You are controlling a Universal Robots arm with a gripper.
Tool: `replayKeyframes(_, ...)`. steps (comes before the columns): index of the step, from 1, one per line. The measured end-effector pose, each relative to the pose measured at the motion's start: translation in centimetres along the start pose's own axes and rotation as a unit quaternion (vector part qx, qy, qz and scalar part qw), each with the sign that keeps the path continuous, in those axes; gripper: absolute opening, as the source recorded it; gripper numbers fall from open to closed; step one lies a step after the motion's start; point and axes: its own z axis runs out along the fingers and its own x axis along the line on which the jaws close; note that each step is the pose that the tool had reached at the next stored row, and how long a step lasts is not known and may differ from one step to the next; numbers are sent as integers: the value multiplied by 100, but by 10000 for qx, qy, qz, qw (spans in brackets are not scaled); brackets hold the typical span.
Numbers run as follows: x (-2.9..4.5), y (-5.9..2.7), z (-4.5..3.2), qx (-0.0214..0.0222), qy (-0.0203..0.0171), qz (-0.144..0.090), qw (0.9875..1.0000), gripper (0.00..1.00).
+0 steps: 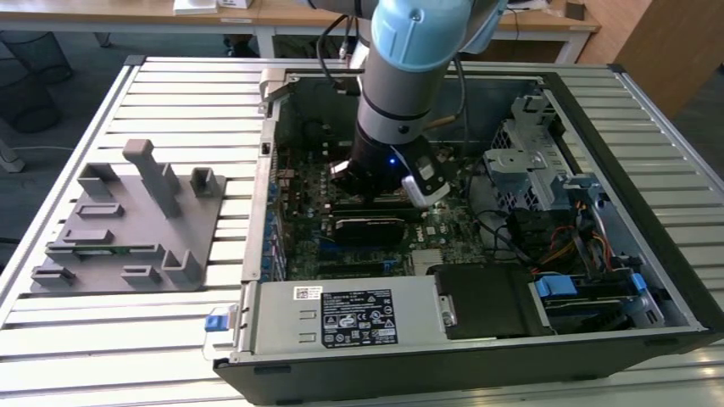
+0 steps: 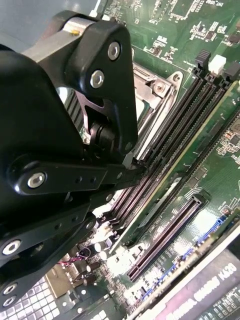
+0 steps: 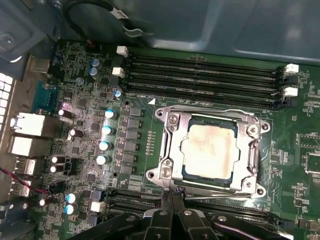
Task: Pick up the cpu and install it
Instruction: 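Install the second cpu locking lever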
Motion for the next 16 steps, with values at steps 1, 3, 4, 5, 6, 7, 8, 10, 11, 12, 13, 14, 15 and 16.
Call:
replayKeyframes(1, 1, -2, 4, -2, 0, 0, 10000, 11)
replayKeyframes(3, 3, -8, 6, -12, -2, 0, 10000, 11)
replayKeyframes(4, 2, -8, 6, -13, -2, -1, 10000, 11)
replayKeyframes(5, 2, -8, 6, -13, -2, -1, 10000, 11)
replayKeyframes(6, 3, -7, 3, -13, -2, -1, 10000, 11)
replayKeyframes(7, 3, -7, -6, -12, -2, -1, 10000, 11)
replayKeyframes(8, 4, -4, -21, -13, -2, -1, 10000, 11)
replayKeyframes(10, 7, 2, -59, -13, -2, -1, 10000, 11)
replayKeyframes(11, 7, 3, -68, -13, -2, -1, 10000, 11)
replayKeyframes(12, 8, 5, -76, -13, -2, -1, 10000, 11)
replayKeyframes(13, 8, 3, -75, -14, -3, -1, 10000, 11)
replayKeyframes(14, 8, -2, -77, -17, -3, -2, 10000, 11)
replayKeyframes(15, 10, -12, -79, -30, -4, -3, 10000, 11)
replayKeyframes(16, 13, -24, -80, -61, -8, -5, 10000, 11)
